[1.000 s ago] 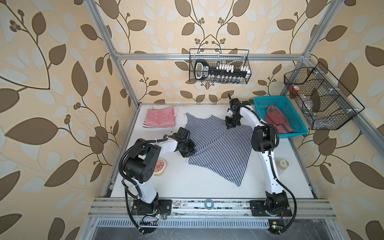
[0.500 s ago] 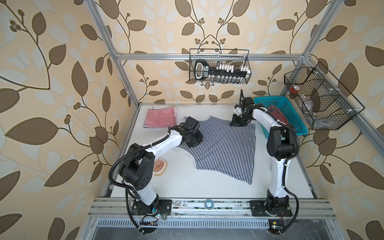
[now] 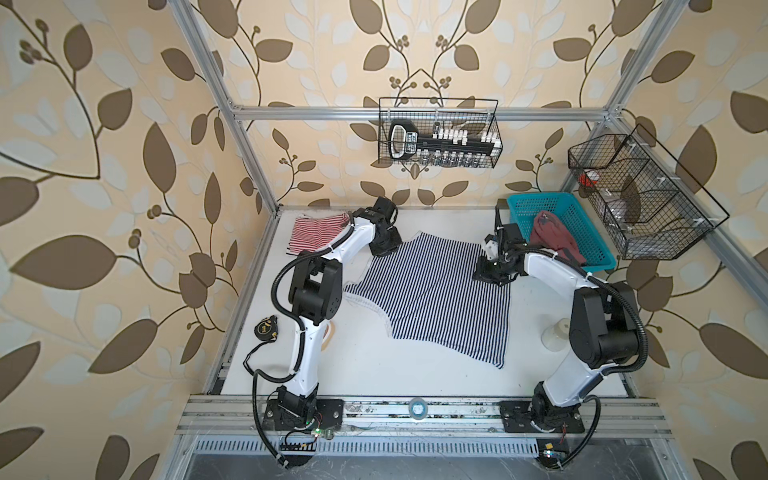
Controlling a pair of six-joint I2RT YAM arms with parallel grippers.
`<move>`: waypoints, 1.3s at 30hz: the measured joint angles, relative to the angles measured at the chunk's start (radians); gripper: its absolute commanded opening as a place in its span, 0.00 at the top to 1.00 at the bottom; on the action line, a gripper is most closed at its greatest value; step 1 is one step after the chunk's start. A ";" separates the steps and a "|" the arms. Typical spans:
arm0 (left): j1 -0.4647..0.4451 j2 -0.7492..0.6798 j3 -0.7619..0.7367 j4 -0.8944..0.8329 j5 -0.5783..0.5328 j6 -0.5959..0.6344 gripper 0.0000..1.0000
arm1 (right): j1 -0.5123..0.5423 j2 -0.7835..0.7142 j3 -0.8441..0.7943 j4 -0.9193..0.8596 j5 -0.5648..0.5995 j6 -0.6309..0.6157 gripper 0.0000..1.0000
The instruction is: Fold and stack the tank tops
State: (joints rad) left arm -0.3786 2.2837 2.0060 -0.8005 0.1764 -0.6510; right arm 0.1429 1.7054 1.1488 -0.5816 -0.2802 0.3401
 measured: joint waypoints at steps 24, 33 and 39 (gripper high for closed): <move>0.157 -0.051 -0.323 0.295 0.083 -0.168 0.93 | -0.006 0.189 0.050 -0.089 0.003 -0.070 0.90; 0.157 -0.107 -0.418 0.354 0.075 -0.206 0.90 | -0.053 0.309 0.232 -0.158 0.014 -0.107 0.91; 0.156 -0.107 -0.396 0.313 0.078 -0.192 0.82 | -0.064 0.325 0.258 -0.170 0.013 -0.128 0.91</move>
State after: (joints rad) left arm -0.2230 2.1769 1.6104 -0.4873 0.2546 -0.8429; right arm 0.0784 2.0304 1.4071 -0.7513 -0.2672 0.2119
